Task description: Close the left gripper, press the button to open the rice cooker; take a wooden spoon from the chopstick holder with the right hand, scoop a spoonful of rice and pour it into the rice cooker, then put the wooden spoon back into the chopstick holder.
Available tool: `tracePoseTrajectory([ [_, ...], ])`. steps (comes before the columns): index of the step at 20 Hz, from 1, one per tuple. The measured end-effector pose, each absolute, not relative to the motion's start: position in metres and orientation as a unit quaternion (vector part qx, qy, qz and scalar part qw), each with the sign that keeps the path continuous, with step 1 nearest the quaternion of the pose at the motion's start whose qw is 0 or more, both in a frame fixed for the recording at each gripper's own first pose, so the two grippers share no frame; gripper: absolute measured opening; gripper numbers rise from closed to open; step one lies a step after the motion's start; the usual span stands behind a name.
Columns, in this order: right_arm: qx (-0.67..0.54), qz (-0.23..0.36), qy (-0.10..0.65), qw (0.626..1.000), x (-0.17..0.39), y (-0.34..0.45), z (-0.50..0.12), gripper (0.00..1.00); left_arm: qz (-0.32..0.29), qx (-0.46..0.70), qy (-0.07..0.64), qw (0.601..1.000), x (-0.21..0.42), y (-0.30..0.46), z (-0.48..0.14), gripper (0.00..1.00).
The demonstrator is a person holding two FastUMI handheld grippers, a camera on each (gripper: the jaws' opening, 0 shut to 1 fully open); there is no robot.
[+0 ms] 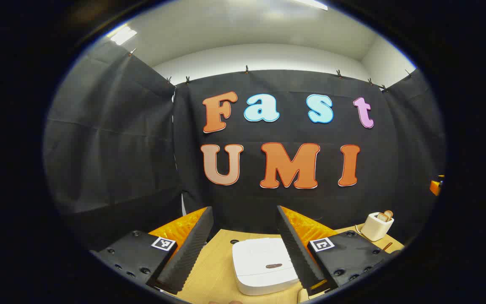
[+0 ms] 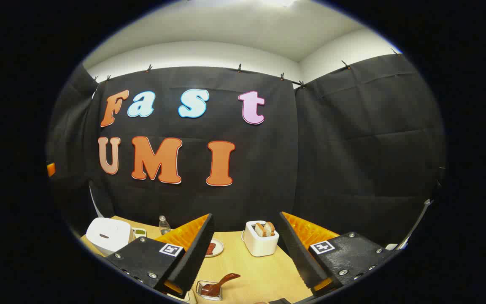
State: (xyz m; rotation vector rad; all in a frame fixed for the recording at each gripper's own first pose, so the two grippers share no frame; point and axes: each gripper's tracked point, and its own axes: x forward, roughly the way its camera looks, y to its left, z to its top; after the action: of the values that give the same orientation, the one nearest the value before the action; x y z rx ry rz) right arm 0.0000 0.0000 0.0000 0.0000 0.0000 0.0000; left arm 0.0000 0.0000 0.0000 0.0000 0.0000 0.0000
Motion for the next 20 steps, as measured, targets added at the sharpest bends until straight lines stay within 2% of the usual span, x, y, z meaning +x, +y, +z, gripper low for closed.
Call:
tracePoseTrajectory([
  [10, 0.003, 0.012, -0.015, 1.0, -0.001, 0.007, 0.006, 0.94, -0.012, 0.006, 0.002, 1.0, -0.005, -0.004, 0.003, 1.0],
  [20, 0.009, -0.001, -0.006, 1.0, 0.001, -0.005, -0.004, 0.95, -0.017, 0.008, 0.005, 1.0, 0.002, -0.014, 0.001, 0.87],
])
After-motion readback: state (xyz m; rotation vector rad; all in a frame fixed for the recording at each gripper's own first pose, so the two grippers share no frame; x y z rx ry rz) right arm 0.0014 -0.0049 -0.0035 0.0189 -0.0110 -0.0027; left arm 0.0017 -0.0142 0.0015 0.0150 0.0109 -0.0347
